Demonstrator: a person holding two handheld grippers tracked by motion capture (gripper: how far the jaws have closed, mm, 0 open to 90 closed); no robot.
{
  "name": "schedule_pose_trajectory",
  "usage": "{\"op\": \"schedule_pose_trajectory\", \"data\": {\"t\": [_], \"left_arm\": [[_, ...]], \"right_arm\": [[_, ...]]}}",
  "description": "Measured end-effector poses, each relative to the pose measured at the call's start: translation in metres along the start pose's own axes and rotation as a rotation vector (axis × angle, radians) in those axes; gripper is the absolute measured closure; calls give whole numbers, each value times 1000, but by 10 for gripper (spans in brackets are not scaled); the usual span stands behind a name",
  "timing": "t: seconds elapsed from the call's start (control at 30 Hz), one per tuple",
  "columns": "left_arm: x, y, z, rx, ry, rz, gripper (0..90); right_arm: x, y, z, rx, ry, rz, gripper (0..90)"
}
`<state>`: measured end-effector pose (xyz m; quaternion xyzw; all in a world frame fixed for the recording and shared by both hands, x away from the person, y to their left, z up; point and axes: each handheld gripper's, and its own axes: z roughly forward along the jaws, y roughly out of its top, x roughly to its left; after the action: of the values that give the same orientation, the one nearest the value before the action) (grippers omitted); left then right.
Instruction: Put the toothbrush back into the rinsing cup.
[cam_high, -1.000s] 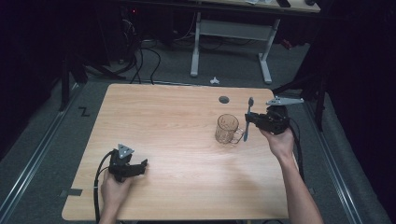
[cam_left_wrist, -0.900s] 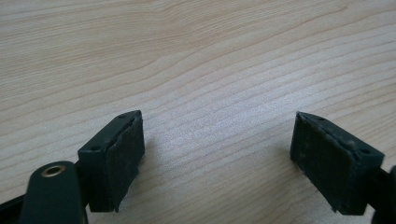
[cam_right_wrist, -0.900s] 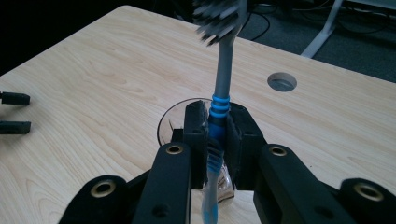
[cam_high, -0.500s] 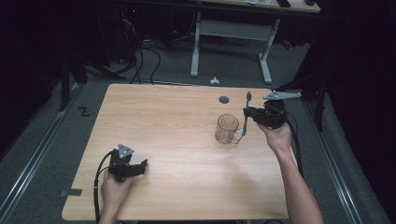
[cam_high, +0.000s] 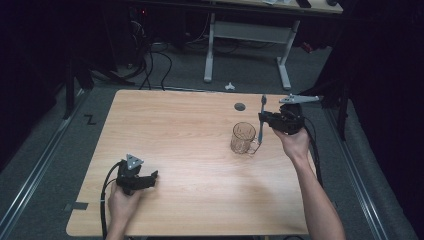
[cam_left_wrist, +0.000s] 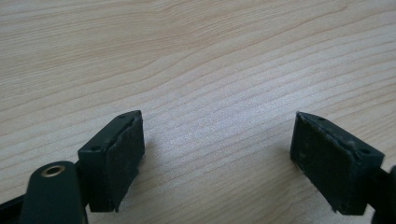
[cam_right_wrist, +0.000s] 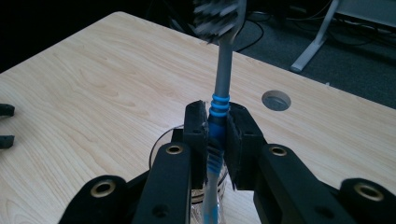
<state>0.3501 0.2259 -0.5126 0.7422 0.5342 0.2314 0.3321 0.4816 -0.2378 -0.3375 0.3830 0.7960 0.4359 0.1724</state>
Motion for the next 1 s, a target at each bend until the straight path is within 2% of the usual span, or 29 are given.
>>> {"op": "schedule_pose_trajectory", "data": {"t": [0.27, 1.0], "left_arm": [[0, 0, 0, 0, 0, 0, 182], [0, 0, 0, 0, 0, 0, 182]], "right_arm": [[0, 0, 2, -5, -1, -3, 798], [4, -5, 13, 37, -9, -22, 796]]}}
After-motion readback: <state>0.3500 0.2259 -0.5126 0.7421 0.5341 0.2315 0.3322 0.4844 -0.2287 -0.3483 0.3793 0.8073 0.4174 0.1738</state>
